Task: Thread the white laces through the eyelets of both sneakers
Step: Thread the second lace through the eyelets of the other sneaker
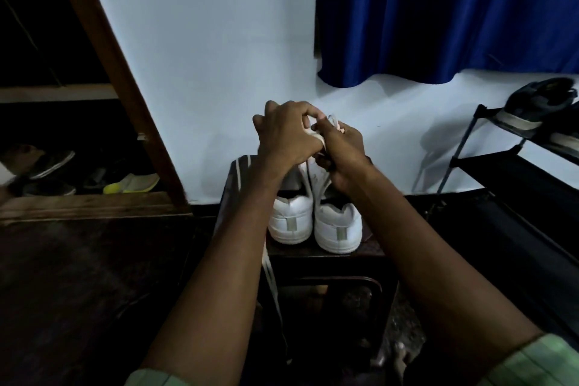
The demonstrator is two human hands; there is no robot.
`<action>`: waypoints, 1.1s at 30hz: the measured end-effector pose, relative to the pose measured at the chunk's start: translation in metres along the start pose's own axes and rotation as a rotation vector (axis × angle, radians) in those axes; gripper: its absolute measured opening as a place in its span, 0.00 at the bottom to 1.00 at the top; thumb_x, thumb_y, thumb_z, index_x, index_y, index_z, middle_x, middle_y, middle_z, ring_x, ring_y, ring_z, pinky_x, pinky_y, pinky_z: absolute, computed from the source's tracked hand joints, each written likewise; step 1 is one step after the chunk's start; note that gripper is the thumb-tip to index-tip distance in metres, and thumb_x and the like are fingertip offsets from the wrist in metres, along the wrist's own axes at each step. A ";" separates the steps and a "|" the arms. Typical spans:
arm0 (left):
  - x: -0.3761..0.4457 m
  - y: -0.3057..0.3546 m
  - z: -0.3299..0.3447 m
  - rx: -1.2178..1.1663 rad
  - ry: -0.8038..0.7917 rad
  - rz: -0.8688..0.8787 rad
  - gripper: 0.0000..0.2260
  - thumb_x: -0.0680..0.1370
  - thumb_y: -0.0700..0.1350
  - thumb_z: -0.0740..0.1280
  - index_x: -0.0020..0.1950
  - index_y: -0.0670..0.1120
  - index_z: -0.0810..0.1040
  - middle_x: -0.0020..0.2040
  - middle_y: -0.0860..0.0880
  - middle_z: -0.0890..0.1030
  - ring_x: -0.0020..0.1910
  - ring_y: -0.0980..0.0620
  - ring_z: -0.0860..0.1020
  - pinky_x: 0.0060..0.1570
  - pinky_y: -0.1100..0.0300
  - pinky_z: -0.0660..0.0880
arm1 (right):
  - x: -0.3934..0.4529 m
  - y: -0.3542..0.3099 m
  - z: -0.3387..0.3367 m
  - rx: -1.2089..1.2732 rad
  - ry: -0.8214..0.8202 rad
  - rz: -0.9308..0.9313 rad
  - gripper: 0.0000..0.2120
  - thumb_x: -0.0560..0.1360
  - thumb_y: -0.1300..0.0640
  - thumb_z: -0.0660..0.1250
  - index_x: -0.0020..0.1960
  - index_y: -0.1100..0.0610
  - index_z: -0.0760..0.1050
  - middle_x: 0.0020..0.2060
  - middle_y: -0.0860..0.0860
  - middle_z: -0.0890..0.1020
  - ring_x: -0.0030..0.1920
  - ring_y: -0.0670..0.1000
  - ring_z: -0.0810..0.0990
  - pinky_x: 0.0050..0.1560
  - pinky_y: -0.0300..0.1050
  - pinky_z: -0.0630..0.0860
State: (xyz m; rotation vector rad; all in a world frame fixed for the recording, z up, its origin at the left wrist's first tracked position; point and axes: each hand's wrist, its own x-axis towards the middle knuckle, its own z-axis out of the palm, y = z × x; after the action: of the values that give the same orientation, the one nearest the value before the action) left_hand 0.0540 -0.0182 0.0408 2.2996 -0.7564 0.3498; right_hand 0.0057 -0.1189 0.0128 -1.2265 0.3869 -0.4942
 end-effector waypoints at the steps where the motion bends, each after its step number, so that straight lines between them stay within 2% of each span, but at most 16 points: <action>1: 0.000 -0.007 -0.008 -0.082 -0.097 -0.021 0.19 0.69 0.49 0.76 0.60 0.58 0.81 0.48 0.58 0.80 0.54 0.54 0.73 0.53 0.54 0.65 | -0.002 0.000 0.004 0.010 -0.020 0.049 0.15 0.83 0.50 0.67 0.48 0.63 0.77 0.31 0.55 0.77 0.24 0.47 0.72 0.21 0.37 0.65; 3: -0.004 -0.019 -0.022 -0.369 -0.295 -0.050 0.29 0.65 0.45 0.77 0.66 0.54 0.79 0.52 0.54 0.80 0.50 0.55 0.79 0.54 0.57 0.75 | -0.006 0.002 0.015 0.067 -0.058 0.136 0.13 0.84 0.51 0.65 0.47 0.60 0.76 0.30 0.53 0.78 0.21 0.45 0.71 0.18 0.35 0.61; 5: -0.011 -0.031 -0.035 -0.596 -0.356 -0.077 0.31 0.65 0.42 0.74 0.69 0.50 0.78 0.58 0.48 0.82 0.53 0.53 0.84 0.54 0.59 0.81 | -0.015 0.000 0.029 0.115 -0.095 0.178 0.14 0.84 0.50 0.65 0.48 0.60 0.77 0.32 0.54 0.79 0.20 0.45 0.71 0.17 0.35 0.62; 7: -0.023 -0.038 -0.050 -0.754 -0.373 -0.144 0.29 0.68 0.41 0.73 0.70 0.50 0.78 0.63 0.45 0.82 0.61 0.48 0.83 0.59 0.56 0.81 | -0.023 -0.002 0.042 0.176 -0.118 0.202 0.14 0.84 0.50 0.64 0.50 0.60 0.76 0.31 0.54 0.78 0.20 0.45 0.73 0.17 0.35 0.64; 9: -0.038 -0.047 -0.065 -0.884 -0.429 -0.201 0.29 0.70 0.42 0.73 0.72 0.52 0.77 0.59 0.49 0.84 0.59 0.50 0.83 0.57 0.56 0.80 | -0.027 -0.003 0.052 0.270 -0.137 0.245 0.14 0.84 0.48 0.64 0.50 0.59 0.76 0.32 0.54 0.79 0.22 0.46 0.77 0.19 0.36 0.69; 11: -0.056 -0.061 -0.077 -0.956 -0.492 -0.257 0.27 0.72 0.43 0.74 0.71 0.52 0.77 0.58 0.51 0.84 0.58 0.52 0.83 0.57 0.54 0.79 | -0.029 0.002 0.061 0.339 -0.140 0.277 0.16 0.83 0.44 0.64 0.50 0.58 0.76 0.36 0.55 0.80 0.28 0.49 0.81 0.25 0.40 0.76; 13: -0.075 -0.078 -0.084 -0.900 -0.594 -0.329 0.23 0.75 0.42 0.76 0.69 0.51 0.78 0.60 0.48 0.85 0.58 0.49 0.84 0.61 0.49 0.77 | -0.037 0.010 0.073 0.400 -0.147 0.292 0.18 0.84 0.43 0.61 0.46 0.57 0.74 0.32 0.54 0.80 0.25 0.48 0.77 0.26 0.38 0.75; 15: -0.092 -0.094 -0.090 -0.808 -0.702 -0.365 0.18 0.79 0.42 0.74 0.69 0.45 0.79 0.62 0.42 0.84 0.60 0.46 0.83 0.62 0.49 0.76 | -0.046 0.018 0.091 0.461 -0.170 0.289 0.20 0.86 0.45 0.55 0.42 0.56 0.69 0.31 0.53 0.78 0.18 0.43 0.68 0.18 0.34 0.66; 18: -0.106 -0.119 -0.106 -0.743 -0.681 -0.413 0.16 0.80 0.41 0.73 0.66 0.36 0.81 0.55 0.41 0.84 0.51 0.49 0.83 0.50 0.59 0.76 | -0.055 0.042 0.126 0.438 -0.140 0.279 0.21 0.86 0.43 0.55 0.41 0.55 0.70 0.35 0.52 0.79 0.19 0.43 0.70 0.18 0.33 0.63; 22: -0.121 -0.158 -0.144 -0.567 -0.563 -0.540 0.11 0.78 0.40 0.75 0.58 0.37 0.85 0.45 0.42 0.83 0.38 0.55 0.78 0.36 0.68 0.73 | -0.081 0.072 0.172 0.323 -0.136 0.240 0.20 0.86 0.47 0.59 0.41 0.57 0.71 0.34 0.56 0.79 0.22 0.46 0.72 0.23 0.33 0.66; 25: -0.136 -0.191 -0.165 -0.505 -0.496 -0.693 0.04 0.78 0.38 0.74 0.51 0.40 0.86 0.39 0.44 0.85 0.29 0.58 0.78 0.30 0.68 0.73 | -0.106 0.105 0.198 0.045 -0.106 0.108 0.18 0.84 0.49 0.64 0.41 0.60 0.75 0.34 0.61 0.78 0.30 0.52 0.78 0.31 0.46 0.76; 27: -0.145 -0.213 -0.169 -0.539 -0.417 -0.782 0.04 0.78 0.38 0.74 0.52 0.40 0.85 0.42 0.42 0.86 0.30 0.57 0.81 0.30 0.67 0.75 | -0.119 0.145 0.209 -0.210 -0.104 0.093 0.21 0.81 0.43 0.65 0.40 0.59 0.78 0.33 0.60 0.81 0.33 0.54 0.79 0.37 0.55 0.79; 29: -0.157 -0.233 -0.162 -0.618 -0.390 -0.848 0.08 0.79 0.36 0.72 0.58 0.37 0.83 0.45 0.41 0.86 0.36 0.55 0.84 0.35 0.66 0.80 | -0.128 0.186 0.218 -0.184 -0.144 0.295 0.24 0.81 0.37 0.63 0.47 0.57 0.83 0.37 0.57 0.83 0.38 0.54 0.81 0.39 0.52 0.80; 31: -0.173 -0.257 -0.146 -0.623 -0.438 -0.902 0.10 0.80 0.33 0.70 0.61 0.36 0.81 0.50 0.40 0.85 0.46 0.50 0.85 0.43 0.62 0.84 | -0.136 0.227 0.227 0.056 -0.226 0.560 0.31 0.82 0.33 0.57 0.65 0.57 0.79 0.48 0.55 0.83 0.49 0.56 0.83 0.49 0.50 0.81; 32: -0.182 -0.268 -0.138 -0.577 -0.482 -0.916 0.10 0.80 0.33 0.70 0.62 0.37 0.80 0.52 0.41 0.85 0.50 0.50 0.84 0.45 0.61 0.84 | -0.141 0.244 0.229 0.168 -0.238 0.672 0.33 0.81 0.31 0.54 0.66 0.57 0.78 0.47 0.55 0.83 0.50 0.57 0.83 0.48 0.49 0.81; 33: -0.191 -0.279 -0.129 -0.511 -0.534 -0.916 0.09 0.81 0.34 0.69 0.61 0.39 0.81 0.52 0.42 0.85 0.50 0.50 0.84 0.46 0.62 0.83 | -0.146 0.259 0.227 0.205 -0.251 0.767 0.33 0.81 0.31 0.52 0.59 0.59 0.79 0.41 0.55 0.82 0.44 0.56 0.83 0.43 0.46 0.80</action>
State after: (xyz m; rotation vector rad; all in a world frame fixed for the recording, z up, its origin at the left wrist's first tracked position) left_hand 0.0666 0.3177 -0.0941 1.9811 0.0530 -0.8002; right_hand 0.0444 0.2078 -0.1653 -0.8409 0.5377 0.2723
